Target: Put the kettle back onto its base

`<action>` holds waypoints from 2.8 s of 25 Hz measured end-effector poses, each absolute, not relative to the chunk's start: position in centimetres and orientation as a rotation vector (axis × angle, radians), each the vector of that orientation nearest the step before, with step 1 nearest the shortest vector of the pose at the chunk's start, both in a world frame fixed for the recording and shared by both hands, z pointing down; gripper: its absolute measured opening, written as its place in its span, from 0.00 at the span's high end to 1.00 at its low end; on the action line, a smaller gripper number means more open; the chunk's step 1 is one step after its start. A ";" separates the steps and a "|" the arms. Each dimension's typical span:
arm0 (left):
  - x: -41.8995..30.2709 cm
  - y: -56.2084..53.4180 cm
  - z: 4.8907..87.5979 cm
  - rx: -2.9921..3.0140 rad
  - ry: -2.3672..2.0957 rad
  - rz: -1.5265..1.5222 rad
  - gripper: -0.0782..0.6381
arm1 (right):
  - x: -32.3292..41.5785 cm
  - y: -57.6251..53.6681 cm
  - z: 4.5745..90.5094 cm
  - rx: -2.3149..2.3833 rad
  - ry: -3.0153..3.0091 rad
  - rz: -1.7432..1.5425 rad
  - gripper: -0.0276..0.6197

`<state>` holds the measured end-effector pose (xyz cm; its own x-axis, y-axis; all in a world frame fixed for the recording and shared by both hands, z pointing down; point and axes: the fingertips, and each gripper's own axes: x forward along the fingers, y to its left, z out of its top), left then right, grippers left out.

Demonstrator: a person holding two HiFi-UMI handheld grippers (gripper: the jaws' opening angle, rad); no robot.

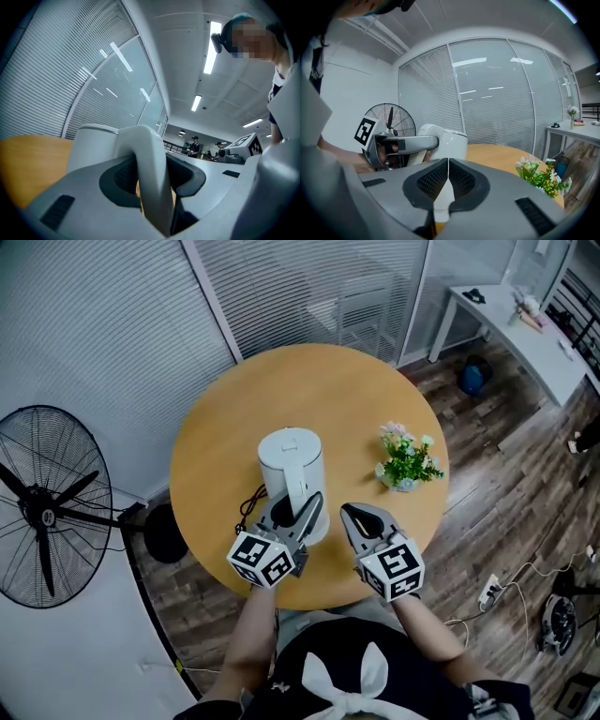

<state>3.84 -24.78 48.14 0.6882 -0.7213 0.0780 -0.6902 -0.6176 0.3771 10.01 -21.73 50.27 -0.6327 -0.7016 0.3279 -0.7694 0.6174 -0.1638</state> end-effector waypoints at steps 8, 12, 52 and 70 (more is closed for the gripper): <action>3.8 -25.3 49.3 2.494 -1.119 -0.112 0.66 | 10.1 -22.3 50.8 1.185 -2.606 0.427 0.92; 3.9 -25.3 49.9 2.488 -1.114 -0.092 0.66 | 9.8 -22.6 51.2 1.170 -2.603 0.433 0.92; 3.8 -19.1 52.1 2.477 -1.034 -0.025 0.66 | 8.3 -22.1 51.4 1.201 -2.609 0.489 0.92; 3.7 -16.7 53.4 2.532 -0.867 0.126 0.66 | 7.7 -20.4 51.0 1.287 -2.565 0.514 0.92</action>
